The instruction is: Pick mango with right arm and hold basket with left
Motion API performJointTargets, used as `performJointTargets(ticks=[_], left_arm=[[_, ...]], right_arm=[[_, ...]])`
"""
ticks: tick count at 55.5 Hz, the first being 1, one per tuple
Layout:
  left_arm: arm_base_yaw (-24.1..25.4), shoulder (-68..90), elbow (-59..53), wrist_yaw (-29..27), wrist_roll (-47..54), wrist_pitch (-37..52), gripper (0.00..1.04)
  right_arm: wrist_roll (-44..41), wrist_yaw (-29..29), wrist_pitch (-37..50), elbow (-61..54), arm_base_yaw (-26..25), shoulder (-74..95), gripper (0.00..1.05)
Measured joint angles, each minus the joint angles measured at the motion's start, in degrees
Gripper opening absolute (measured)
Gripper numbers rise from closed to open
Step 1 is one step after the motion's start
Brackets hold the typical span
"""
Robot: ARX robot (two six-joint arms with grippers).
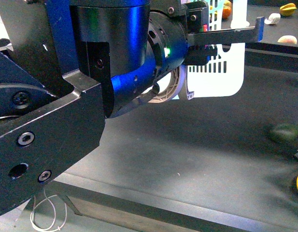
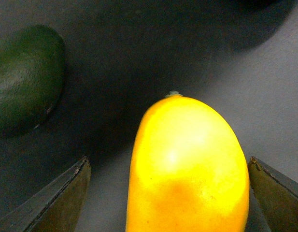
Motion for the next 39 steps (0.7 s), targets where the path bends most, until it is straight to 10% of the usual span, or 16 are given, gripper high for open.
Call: performJointTargets(ticks=[29, 39], left_arm=[[0.0, 0.0, 0.0, 0.0, 0.0, 0.0, 0.05], [0.0, 0.0, 0.0, 0.0, 0.0, 0.0, 0.05]], right_arm=[[-1.2, -0.2, -3.2, 1.4, 0.1, 2.2, 0.96], [-1.7, -0.3, -3.5, 1.4, -0.2, 2.2, 0.75]])
